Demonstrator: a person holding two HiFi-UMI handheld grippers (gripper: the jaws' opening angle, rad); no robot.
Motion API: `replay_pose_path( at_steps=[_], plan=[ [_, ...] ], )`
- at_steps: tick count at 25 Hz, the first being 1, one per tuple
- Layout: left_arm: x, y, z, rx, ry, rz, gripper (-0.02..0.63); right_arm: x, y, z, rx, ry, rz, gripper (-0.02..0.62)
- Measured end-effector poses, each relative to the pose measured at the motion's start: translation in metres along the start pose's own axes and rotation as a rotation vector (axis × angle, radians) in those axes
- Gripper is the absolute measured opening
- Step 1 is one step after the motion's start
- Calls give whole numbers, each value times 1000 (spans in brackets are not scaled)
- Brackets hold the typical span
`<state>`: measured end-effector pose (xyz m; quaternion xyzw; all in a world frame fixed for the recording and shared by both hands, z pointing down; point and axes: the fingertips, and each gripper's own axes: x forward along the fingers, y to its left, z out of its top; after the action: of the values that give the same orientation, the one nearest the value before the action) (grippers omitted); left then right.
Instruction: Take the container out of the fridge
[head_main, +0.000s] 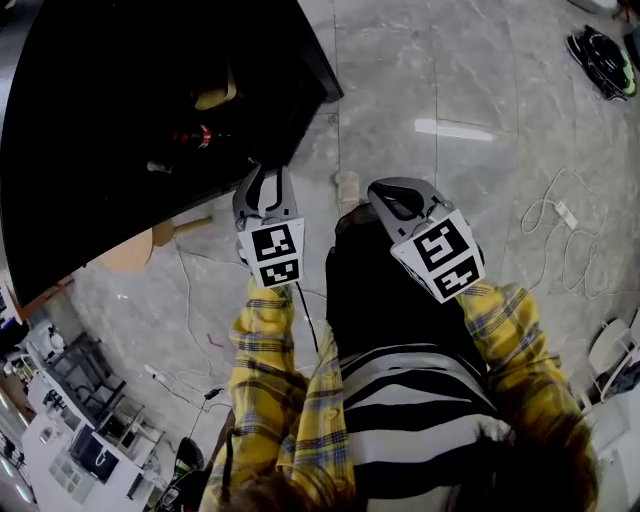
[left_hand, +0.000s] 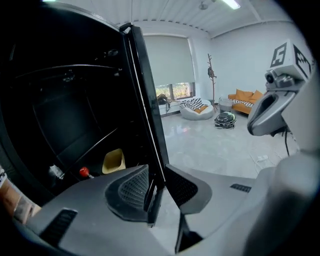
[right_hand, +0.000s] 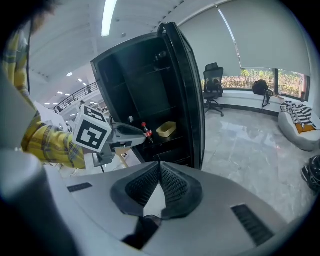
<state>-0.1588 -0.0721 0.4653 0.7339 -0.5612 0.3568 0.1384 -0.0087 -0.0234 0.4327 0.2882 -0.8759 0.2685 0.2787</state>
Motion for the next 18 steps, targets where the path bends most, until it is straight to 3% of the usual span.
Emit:
replay_pose_path(
  at_steps=[5,12,18],
  plan=[
    [38,21,-2,110,25,55,94,14,-5,8,38,-13,1,29],
    [72,45,-1,163,37,100,94,39,-9,10,64,-11,-8,29],
    [112,74,-7,98,46,140,94,70,-24,5,78,6,-23,29]
  ],
)
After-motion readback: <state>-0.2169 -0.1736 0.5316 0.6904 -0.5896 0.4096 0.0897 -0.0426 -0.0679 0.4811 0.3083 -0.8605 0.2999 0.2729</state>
